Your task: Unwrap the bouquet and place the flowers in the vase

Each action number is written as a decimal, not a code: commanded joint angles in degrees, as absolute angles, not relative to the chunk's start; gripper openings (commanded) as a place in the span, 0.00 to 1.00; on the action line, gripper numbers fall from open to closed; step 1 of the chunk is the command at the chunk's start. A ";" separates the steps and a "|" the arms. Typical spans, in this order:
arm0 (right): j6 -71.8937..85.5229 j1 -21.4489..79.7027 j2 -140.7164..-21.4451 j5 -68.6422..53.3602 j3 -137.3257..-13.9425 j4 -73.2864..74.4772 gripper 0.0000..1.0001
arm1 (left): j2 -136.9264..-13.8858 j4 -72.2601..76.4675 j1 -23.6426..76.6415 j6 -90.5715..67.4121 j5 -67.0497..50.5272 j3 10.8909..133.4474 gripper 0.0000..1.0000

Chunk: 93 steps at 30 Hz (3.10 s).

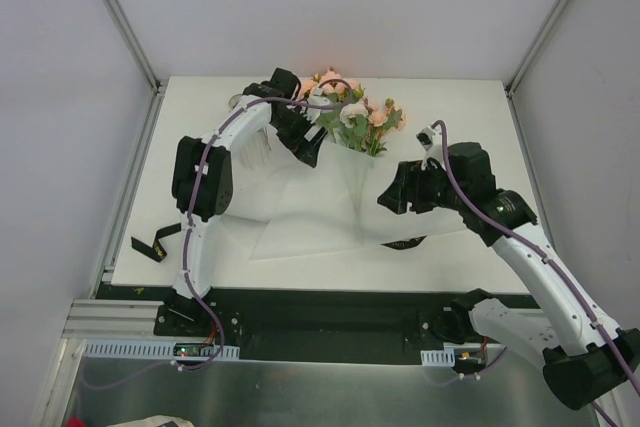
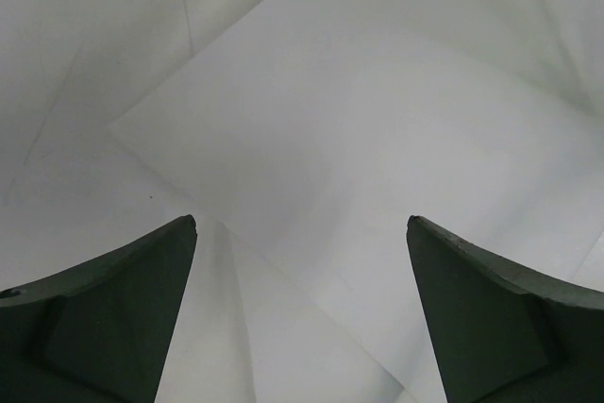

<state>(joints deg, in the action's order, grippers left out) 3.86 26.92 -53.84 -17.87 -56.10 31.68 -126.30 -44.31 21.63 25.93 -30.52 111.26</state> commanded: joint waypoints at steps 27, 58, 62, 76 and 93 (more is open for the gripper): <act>5.62 23.64 -55.02 -25.05 -54.32 22.85 0.63 | -131.66 -45.70 19.25 21.62 -42.98 119.62 0.79; 6.50 23.47 -53.70 -25.49 -51.59 20.21 0.61 | -120.85 -44.30 25.75 25.93 -31.55 111.44 0.15; 6.50 23.20 -53.44 -25.58 -51.59 20.21 0.61 | -121.55 -44.47 25.75 25.93 -30.59 112.50 0.14; 3.26 22.41 -55.63 -22.77 -62.91 23.64 0.60 | -107.77 -45.52 31.54 28.21 -24.44 108.47 0.00; 2.63 16.61 -61.61 -20.64 -76.82 25.49 0.57 | -71.91 -66.62 59.74 42.53 -26.73 101.88 0.00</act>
<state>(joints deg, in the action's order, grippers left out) 1.96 16.71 -61.25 -19.14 -76.49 25.80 -80.07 -61.10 51.40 35.29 -25.28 105.16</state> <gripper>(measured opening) 0.571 0.002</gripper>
